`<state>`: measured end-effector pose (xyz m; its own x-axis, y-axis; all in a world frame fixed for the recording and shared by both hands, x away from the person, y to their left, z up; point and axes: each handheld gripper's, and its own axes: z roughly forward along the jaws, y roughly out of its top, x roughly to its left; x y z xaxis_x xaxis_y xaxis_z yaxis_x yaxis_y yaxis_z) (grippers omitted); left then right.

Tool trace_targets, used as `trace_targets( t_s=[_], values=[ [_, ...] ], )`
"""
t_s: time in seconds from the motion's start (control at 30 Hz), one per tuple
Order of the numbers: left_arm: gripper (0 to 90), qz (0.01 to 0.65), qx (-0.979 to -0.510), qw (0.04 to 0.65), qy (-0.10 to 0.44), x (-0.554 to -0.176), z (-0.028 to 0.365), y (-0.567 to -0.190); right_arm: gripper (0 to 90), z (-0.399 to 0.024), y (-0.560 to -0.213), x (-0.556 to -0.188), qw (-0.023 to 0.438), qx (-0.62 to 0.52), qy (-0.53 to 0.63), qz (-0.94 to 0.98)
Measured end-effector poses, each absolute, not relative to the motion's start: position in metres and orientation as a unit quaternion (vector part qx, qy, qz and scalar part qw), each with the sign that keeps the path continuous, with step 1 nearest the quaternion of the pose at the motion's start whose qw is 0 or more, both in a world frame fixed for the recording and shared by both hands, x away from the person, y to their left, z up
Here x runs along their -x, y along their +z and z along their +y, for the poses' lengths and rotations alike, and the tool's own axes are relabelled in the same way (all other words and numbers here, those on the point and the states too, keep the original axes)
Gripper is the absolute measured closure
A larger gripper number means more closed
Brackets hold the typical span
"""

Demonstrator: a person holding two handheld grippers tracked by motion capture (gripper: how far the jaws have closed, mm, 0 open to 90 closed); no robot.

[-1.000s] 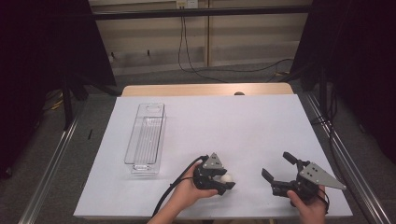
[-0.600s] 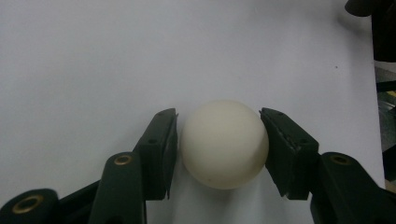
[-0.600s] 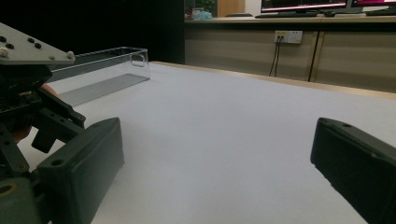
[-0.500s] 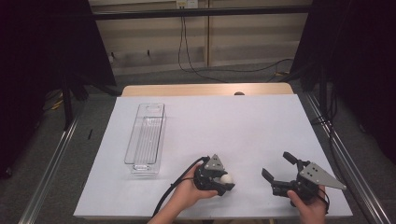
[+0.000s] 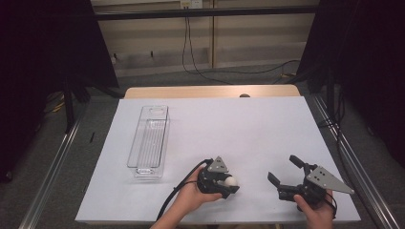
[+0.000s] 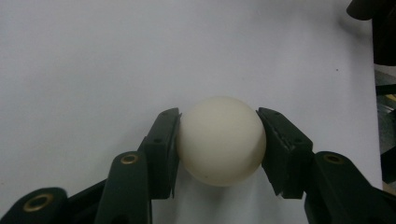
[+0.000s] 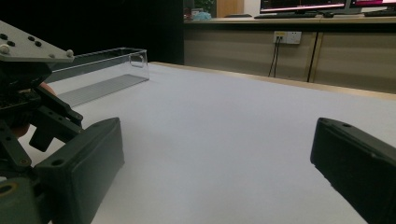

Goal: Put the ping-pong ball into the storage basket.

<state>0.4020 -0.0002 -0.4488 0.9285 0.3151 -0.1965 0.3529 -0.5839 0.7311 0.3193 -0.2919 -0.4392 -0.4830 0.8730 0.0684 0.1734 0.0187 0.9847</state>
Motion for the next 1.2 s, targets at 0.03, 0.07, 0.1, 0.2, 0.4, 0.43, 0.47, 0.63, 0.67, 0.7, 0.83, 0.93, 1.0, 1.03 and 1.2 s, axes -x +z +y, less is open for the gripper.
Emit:
trace_targets(
  t_s=[0.03, 0.07, 0.1, 0.2, 0.4, 0.43, 0.47, 0.63, 0.67, 0.7, 0.83, 0.93, 1.0, 1.03, 1.2],
  values=[
    [51.1, 0.187, -0.889, 0.418, -0.023, -0.402, -0.001, -0.449, 2.5, -0.292, -0.439, -0.319, 0.308, -0.409, 0.572, 0.64],
    [51.1, 0.188, -0.889, 0.417, -0.026, -0.402, -0.001, -0.448, 2.5, -0.292, -0.439, -0.319, 0.308, -0.408, 0.572, 0.642],
    [51.1, 0.186, -0.891, 0.414, -0.026, -0.402, 0.0, -0.447, 2.5, -0.293, -0.439, -0.319, 0.308, -0.409, 0.571, 0.642],
    [51.1, 0.188, -0.889, 0.416, -0.024, -0.402, 0.001, -0.445, 2.5, -0.292, -0.44, -0.32, 0.305, -0.405, 0.571, 0.645],
    [51.1, 0.198, -0.881, 0.429, -0.026, -0.403, 0.005, -0.44, 2.5, -0.292, -0.439, -0.319, 0.305, -0.406, 0.572, 0.645],
    [51.1, 0.196, -0.881, 0.429, -0.028, -0.404, 0.005, -0.439, 2.5, -0.292, -0.439, -0.32, 0.307, -0.405, 0.572, 0.644],
    [51.1, 0.197, -0.878, 0.435, -0.028, -0.403, 0.005, -0.439, 2.5, -0.292, -0.44, -0.32, 0.306, -0.405, 0.571, 0.645],
    [51.1, 0.203, -0.877, 0.434, -0.027, -0.404, 0.008, -0.436, 2.5, -0.29, -0.44, -0.32, 0.305, -0.405, 0.57, 0.647],
    [51.1, 0.201, -0.878, 0.433, -0.026, -0.405, 0.009, -0.435, 2.5, -0.29, -0.44, -0.32, 0.305, -0.403, 0.57, 0.647],
    [51.1, 0.202, -0.879, 0.432, -0.025, -0.405, 0.009, -0.434, 2.5, -0.29, -0.44, -0.32, 0.305, -0.404, 0.57, 0.647],
    [51.1, 0.204, -0.874, 0.44, -0.028, -0.407, 0.012, -0.432, 2.5, -0.291, -0.44, -0.32, 0.307, -0.406, 0.57, 0.645],
    [51.1, 0.211, -0.872, 0.44, -0.024, -0.407, 0.013, -0.43, 2.5, -0.29, -0.44, -0.32, 0.304, -0.404, 0.57, 0.647],
    [51.1, 0.21, -0.873, 0.438, -0.024, -0.407, 0.014, -0.429, 2.5, -0.289, -0.44, -0.32, 0.305, -0.405, 0.57, 0.647],
    [51.1, 0.21, -0.872, 0.442, -0.025, -0.407, 0.014, -0.43, 2.5, -0.289, -0.44, -0.32, 0.306, -0.407, 0.571, 0.644],
    [51.1, 0.213, -0.873, 0.439, -0.025, -0.408, 0.017, -0.427, 2.5, -0.289, -0.441, -0.32, 0.305, -0.406, 0.57, 0.646]
  ],
)
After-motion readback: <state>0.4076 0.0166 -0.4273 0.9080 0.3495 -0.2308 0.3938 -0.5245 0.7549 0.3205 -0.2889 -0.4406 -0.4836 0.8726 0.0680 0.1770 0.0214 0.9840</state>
